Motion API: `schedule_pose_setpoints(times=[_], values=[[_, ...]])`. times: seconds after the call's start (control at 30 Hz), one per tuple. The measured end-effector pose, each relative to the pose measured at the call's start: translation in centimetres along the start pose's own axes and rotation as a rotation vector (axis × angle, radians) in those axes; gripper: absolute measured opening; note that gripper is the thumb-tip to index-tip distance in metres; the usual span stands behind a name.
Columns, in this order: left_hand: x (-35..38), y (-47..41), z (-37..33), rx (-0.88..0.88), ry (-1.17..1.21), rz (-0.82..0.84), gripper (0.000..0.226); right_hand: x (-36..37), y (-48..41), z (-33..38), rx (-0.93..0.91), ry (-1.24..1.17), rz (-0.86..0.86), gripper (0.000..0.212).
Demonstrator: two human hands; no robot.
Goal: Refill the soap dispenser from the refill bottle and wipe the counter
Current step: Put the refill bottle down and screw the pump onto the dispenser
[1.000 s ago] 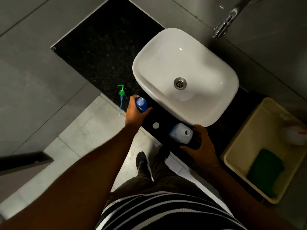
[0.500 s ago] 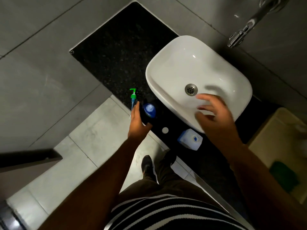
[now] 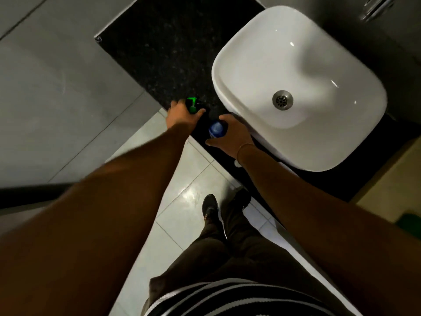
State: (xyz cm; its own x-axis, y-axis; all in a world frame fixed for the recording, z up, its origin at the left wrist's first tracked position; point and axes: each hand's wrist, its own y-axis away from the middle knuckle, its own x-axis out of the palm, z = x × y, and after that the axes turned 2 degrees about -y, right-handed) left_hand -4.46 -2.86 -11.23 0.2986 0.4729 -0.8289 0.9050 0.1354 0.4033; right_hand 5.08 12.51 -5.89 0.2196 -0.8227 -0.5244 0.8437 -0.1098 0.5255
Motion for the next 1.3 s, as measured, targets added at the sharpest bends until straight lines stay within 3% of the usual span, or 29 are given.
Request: schedule_pose_setpoints(times=[0.1, 0.23, 0.33, 0.47, 0.57, 0.73, 0.83, 1.3], values=[[0.4, -1.3, 0.0, 0.008, 0.032, -0.029, 0.056, 0.8, -0.2, -0.9, -0.010, -0.023, -0.070, 0.065], [-1.0, -0.8, 0.1, -0.027, 0.106, -0.146, 0.035, 0.9, -0.5, -0.4, -0.042, 0.025, -0.103, 0.052], [-3.5, 1.5, -0.8, 0.014, 0.375, -0.250, 0.028, 0.0, -0.2, 0.2, -0.069, 0.050, -0.099, 0.049], [-7.0, 6.4, -1.4, 0.161, 0.860, -0.240, 0.011, -0.6, 0.3, -0.1, -0.066, -0.039, -0.091, 0.041], [-8.6, 9.6, -2.2, 0.250, 0.993, -0.240, 0.015, -0.6, 0.6, -0.1, -0.070, -0.049, -0.091, 0.025], [-8.4, 12.0, -4.2, 0.292, 0.987, -0.269, 0.025, -0.4, 0.6, 0.1, -0.057, -0.015, -0.112, 0.023], [-7.5, 12.5, -4.7, 0.271, 0.886, -0.268, 0.030, -0.5, 0.5, -0.1, -0.049, -0.030, -0.084, 0.033], [-8.4, 13.8, -4.1, 0.309, 0.762, -0.360, 0.029, -0.8, 0.5, -0.4, -0.081, -0.038, -0.061, 0.036]])
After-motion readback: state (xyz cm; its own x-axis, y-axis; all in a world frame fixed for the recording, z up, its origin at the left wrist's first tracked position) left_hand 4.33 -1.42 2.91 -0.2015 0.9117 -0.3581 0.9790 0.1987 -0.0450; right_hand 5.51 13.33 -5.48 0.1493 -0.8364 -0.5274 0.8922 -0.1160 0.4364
